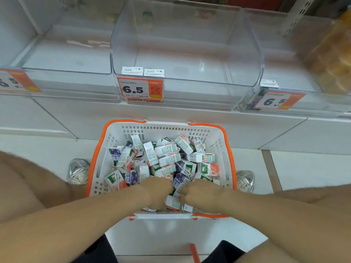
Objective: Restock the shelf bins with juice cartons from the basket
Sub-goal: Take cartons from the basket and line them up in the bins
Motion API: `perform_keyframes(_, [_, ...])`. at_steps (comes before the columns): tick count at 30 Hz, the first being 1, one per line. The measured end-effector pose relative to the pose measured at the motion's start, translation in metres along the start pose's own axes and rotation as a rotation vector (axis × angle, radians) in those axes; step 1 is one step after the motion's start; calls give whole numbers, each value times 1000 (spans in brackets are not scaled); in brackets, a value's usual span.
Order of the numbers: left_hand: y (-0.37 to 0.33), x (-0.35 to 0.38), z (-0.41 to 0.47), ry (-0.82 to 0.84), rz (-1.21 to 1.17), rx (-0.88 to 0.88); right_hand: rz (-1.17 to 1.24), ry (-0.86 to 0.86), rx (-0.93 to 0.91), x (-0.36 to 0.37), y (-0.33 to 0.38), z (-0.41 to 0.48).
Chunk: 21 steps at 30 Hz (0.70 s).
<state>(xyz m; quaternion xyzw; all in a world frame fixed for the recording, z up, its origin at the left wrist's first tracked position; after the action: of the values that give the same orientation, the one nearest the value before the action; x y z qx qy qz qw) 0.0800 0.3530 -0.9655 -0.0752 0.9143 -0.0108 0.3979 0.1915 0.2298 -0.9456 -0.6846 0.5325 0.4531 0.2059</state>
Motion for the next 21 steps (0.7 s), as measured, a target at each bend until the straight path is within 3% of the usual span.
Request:
perform_keyframes(4, [1,0,6,2,3,37,-43,-90,-3,4,-7,2])
perform_keyframes(10, [14,-11,4,7,-189,61,-13,-2,11,-3,-9,6])
perform_keyframes(14, [30,-36,-8,-43,-324,56,444,-24,209,-32,-27,1])
perform_keyframes(17, [57,-60,-28,-98,-427,10,701,-191,312,-61,-42,-7])
perform_keyframes(21, [82,-87,-63,-208,-681,-84,826,-463,384,-100,-51,-23])
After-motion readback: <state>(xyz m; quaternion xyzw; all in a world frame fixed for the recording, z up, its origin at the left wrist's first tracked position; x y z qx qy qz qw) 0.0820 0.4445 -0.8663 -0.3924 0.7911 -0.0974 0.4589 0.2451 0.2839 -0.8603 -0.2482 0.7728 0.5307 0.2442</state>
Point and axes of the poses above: each hand's wrist, its own z-axis towards the middle knuckle, its own x-axis out of the palm, y = z × x, the point moved 3 cm from there along z, towards the middle knuckle, and after that the axes turned 9 degrees about z, right-handed, at the moved point
